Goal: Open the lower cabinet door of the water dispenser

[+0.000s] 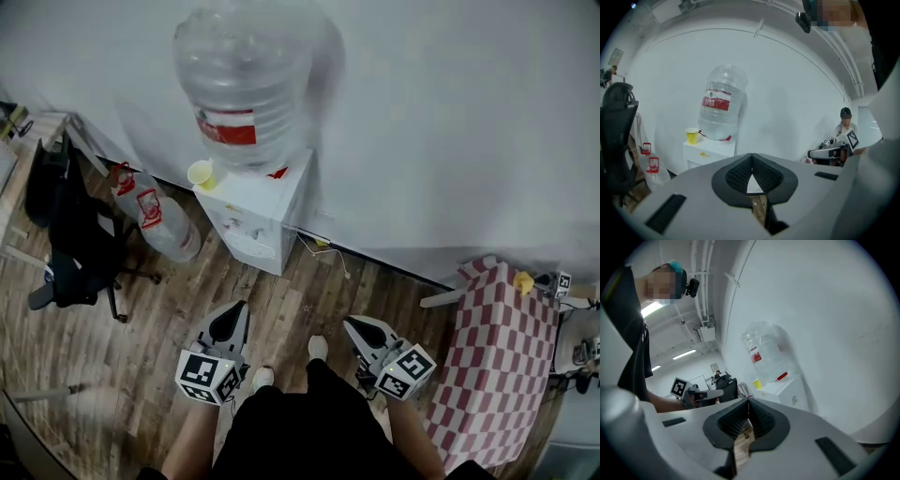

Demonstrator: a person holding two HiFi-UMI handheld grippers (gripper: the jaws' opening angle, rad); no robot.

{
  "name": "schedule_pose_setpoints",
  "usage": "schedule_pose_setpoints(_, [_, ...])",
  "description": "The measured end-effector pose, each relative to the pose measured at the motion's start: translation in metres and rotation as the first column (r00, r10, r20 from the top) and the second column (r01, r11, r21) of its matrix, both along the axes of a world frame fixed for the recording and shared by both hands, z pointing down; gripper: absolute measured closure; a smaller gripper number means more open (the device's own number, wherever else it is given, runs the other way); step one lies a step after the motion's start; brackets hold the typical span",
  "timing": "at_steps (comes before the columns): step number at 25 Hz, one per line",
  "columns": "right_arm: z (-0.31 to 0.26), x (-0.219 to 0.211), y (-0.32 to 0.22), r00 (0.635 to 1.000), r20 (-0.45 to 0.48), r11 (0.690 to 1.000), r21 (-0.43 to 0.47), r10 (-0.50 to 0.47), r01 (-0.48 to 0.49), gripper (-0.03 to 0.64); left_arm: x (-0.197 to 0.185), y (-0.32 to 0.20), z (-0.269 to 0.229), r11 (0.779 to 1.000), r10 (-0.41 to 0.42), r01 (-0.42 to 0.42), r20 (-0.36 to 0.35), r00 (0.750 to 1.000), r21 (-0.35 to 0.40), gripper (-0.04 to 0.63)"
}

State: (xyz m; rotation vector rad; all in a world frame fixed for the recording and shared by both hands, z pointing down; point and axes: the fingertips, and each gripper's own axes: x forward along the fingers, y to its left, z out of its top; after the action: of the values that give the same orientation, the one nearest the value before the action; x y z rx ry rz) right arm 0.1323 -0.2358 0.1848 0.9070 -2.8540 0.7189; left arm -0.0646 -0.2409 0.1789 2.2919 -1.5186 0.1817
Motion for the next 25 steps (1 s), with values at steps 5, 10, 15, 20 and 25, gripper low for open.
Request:
schedule_pose_setpoints(5, [0.026,0.013,-0.038,0.995,0.001,0.994,-0.045,-0.099,0.099,0.595,0.024,-0.019,0.010,0.997,-0.065,0.066,0.033,0.997,-0.043,0.581])
schedule_pose_setpoints(10, [0.058,0.028,-0.075,0.982,-0.030,0.981,-0.058,-0.185,0.183,0.594,0.027,-0.035,0.016,0.984,-0.167,0.170,0.068,0.984,-0.047,0.581])
schedule_pose_setpoints(15, [0.080,0.027,-0.105,0.970,-0.038,0.969,-0.061,-0.241,0.238,0.594,0.029,-0.042,0.034,0.976,-0.198,0.204,0.082,0.977,-0.072,0.581])
schedule_pose_setpoints(20, [0.095,0.024,-0.115,0.972,-0.053,0.972,-0.064,-0.230,0.227,0.595,0.042,-0.044,0.045,0.982,-0.170,0.176,0.076,0.982,-0.074,0.581])
schedule_pose_setpoints(25, [0.115,0.018,-0.103,0.976,-0.078,0.977,-0.080,-0.202,0.196,0.595,0.043,-0.032,0.067,0.991,-0.109,0.110,0.020,0.994,-0.078,0.581])
